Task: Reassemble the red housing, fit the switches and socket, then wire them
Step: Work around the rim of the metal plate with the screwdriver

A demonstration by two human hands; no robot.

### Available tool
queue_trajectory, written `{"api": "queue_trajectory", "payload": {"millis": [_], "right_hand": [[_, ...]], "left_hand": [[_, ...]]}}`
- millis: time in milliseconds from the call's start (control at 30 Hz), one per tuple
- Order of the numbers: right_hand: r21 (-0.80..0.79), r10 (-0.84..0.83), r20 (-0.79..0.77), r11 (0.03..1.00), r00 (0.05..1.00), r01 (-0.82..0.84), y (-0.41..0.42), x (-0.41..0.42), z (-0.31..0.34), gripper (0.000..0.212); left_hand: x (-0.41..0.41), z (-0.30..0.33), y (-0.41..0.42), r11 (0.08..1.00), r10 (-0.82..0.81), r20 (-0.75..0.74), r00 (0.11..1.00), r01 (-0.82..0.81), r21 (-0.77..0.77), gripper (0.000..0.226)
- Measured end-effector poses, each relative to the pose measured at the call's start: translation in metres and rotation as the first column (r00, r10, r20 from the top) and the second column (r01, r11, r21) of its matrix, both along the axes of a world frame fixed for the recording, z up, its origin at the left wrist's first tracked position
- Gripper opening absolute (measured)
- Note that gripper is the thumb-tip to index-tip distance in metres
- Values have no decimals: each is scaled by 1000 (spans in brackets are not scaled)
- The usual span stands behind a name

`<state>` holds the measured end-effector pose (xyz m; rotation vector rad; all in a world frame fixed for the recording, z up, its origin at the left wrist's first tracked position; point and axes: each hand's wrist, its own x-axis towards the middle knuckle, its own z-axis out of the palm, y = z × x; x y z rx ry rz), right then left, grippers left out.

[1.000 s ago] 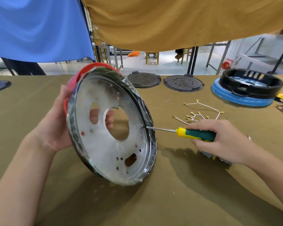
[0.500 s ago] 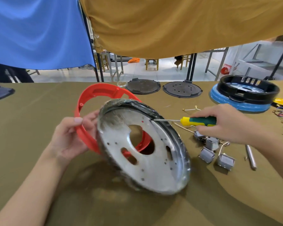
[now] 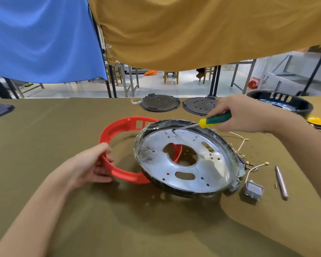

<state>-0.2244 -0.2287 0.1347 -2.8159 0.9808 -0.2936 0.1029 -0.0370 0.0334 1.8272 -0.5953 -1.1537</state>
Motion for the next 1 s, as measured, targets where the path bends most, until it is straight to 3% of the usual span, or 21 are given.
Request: {"api": "queue_trajectory", "payload": {"millis": [67,133,200,267,300,333,400,500,567,667,733,1000], "right_hand": [[25,-29,17,999,999,29,-2,-6,-4,26],[57,-44,46,998,998,41,-1,-11,-8,27],[81,-33,76,996,997,27,3,-12,-12,28],[72,-19,93,997,995,12,7,-11,-14,29],[67,-17,103,998,995,10,8,-10,-14,29],[67,-19,115,998,993,11,9,-10,-14,28],[67,-25,135,998,991,16,11,-9,-12,26],[60,-19,144,998,989,11,11,-9,-9,24],[49,-16,145,999,989,9,11,-11,-6,23],[49,-16,168,999,986,7,10,-15,0,22],[52,-16,188,999,982,7,9,-17,4,21],[55,-44,213,998,976,33,7,-11,2,21]], "left_hand": [[-5,9,9,960,-208,196,958,162,229,42],[-8,21,20,852,-420,294,859,261,454,56],[-12,36,25,803,-488,433,758,195,563,69],[-23,49,22,871,-423,714,558,34,490,81],[-33,52,16,924,-344,830,439,0,382,86],[-45,53,8,960,-265,883,387,23,278,90],[-71,52,-10,960,-280,858,431,143,241,89],[-88,39,-33,913,-403,718,568,304,272,50],[-84,34,-42,923,-380,617,690,328,202,19],[-66,40,-55,960,-268,558,786,268,84,7],[-51,51,-65,963,-248,624,741,258,76,10],[2,57,-120,880,-429,797,424,395,263,25]]}}
